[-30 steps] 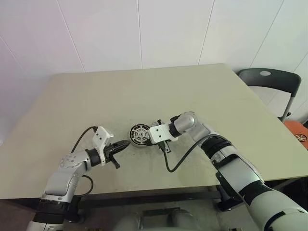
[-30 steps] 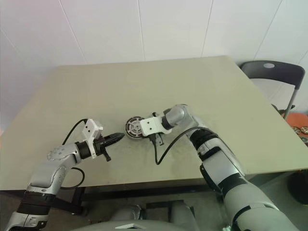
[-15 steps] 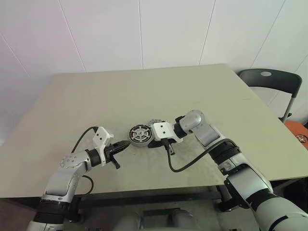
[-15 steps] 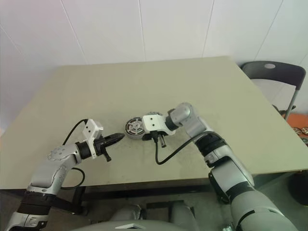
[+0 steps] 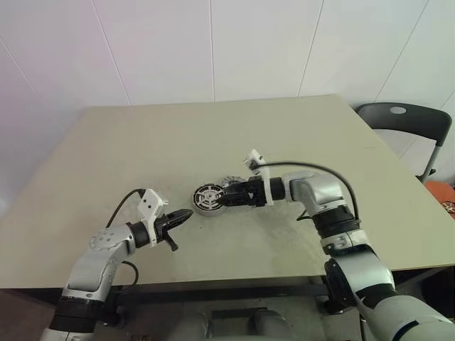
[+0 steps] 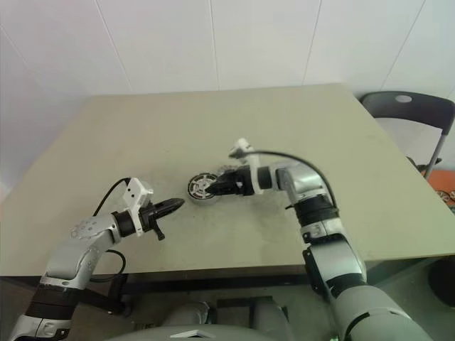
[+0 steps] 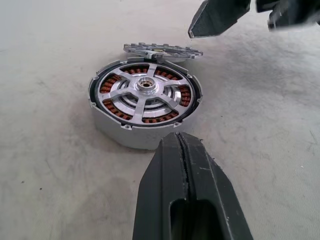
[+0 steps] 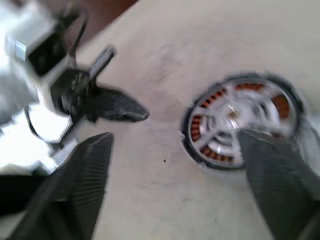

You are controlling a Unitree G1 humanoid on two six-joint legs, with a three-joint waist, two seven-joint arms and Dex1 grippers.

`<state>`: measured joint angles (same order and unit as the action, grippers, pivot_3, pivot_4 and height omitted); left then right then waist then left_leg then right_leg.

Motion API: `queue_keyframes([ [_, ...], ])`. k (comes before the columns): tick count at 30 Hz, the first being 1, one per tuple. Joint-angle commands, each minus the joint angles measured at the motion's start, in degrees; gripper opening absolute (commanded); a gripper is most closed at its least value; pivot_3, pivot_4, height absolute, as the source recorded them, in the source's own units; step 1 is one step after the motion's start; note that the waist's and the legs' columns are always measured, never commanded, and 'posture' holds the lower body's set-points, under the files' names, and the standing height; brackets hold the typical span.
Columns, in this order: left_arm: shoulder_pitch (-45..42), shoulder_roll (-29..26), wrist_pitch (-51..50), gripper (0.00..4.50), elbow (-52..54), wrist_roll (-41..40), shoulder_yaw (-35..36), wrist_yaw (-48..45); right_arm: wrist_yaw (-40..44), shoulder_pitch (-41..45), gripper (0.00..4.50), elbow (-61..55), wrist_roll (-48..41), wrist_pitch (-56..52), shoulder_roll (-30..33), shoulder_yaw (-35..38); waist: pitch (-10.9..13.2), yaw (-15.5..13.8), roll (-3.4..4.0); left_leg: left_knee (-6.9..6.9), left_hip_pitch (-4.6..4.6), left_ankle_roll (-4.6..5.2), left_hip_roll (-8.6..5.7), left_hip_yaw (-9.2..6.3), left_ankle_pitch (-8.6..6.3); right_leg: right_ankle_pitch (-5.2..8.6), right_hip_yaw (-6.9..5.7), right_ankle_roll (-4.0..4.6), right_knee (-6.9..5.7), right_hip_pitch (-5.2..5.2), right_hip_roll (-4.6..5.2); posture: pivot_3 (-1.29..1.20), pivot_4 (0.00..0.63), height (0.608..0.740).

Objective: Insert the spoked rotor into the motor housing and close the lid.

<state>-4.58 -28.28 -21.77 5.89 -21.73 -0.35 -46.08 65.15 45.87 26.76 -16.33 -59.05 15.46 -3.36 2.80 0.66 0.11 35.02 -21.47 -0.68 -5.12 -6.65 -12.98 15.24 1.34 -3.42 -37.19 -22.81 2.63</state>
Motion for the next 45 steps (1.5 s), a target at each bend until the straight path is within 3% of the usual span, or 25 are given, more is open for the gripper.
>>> queue_keyframes([
  [1, -0.42, 0.01, 1.09, 0.00, 1.82, -0.10, 0.34, -0.10, -4.58, 2.41, 4.12, 1.21, -6.20, -12.98, 0.58, 7.44, 0.00, 0.00, 0.00, 0.00, -0.03, 0.00, 0.00, 0.00, 0.00, 0.00, 0.00, 0.00, 0.01, -0.02, 0.01, 0.00, 0.000, 0.740],
  [6, -0.36, 0.12, 1.25, 0.00, 1.64, -0.13, 0.45, -0.22, -12.52, 1.10, 4.12, 2.57, -9.38, -27.45, 0.31, 15.72, 0.00, 0.04, 0.00, -0.03, -0.07, 0.01, 0.00, 0.02, 0.00, 0.00, 0.01, 0.00, 0.02, -0.06, 0.01, 0.00, 0.000, 0.740],
  [12, -0.32, 0.19, 1.26, 0.00, 1.69, -0.18, 0.42, -0.25, -25.10, 0.15, 4.12, 2.73, -8.25, -30.33, -5.00, 25.24, 0.00, 0.20, 0.00, -0.02, -0.08, 0.01, 0.00, 0.04, 0.00, 0.00, 0.02, -0.01, 0.02, -0.07, 0.02, 0.00, 0.000, 0.740],
  [23, -0.13, 0.41, 1.53, 0.00, 1.49, 0.06, 0.29, 0.03, -36.92, 4.53, 4.12, 13.19, -9.99, -15.12, -7.44, 34.55, 0.00, 0.36, 0.01, -0.01, -0.06, 0.03, -0.01, 0.06, 0.00, -0.07, 0.00, -0.13, 0.04, -0.02, 0.01, 0.00, 0.000, 0.740],
  [37, -0.70, 0.34, 2.24, 0.00, 0.56, 0.66, -0.03, 0.09, -42.31, 5.66, 4.12, 17.83, -15.24, -6.42, -11.41, 36.64, 0.01, 0.56, 0.02, -0.04, -0.04, 0.04, 0.02, 0.06, 0.00, -0.07, 0.02, -0.14, 0.05, -0.02, -0.03, 0.00, 0.000, 0.740],
  [45, -1.27, -0.17, 3.04, 0.00, 0.19, 1.17, 0.73, 0.06, -39.54, 2.42, 1.54, 11.19, -12.51, 5.93, -13.35, 28.47, 0.02, 0.45, 0.03, -0.03, -0.06, 0.04, 0.01, 0.06, 0.00, -0.08, 0.02, -0.15, 0.07, -0.02, -0.02, 0.00, 0.000, 0.740],
])
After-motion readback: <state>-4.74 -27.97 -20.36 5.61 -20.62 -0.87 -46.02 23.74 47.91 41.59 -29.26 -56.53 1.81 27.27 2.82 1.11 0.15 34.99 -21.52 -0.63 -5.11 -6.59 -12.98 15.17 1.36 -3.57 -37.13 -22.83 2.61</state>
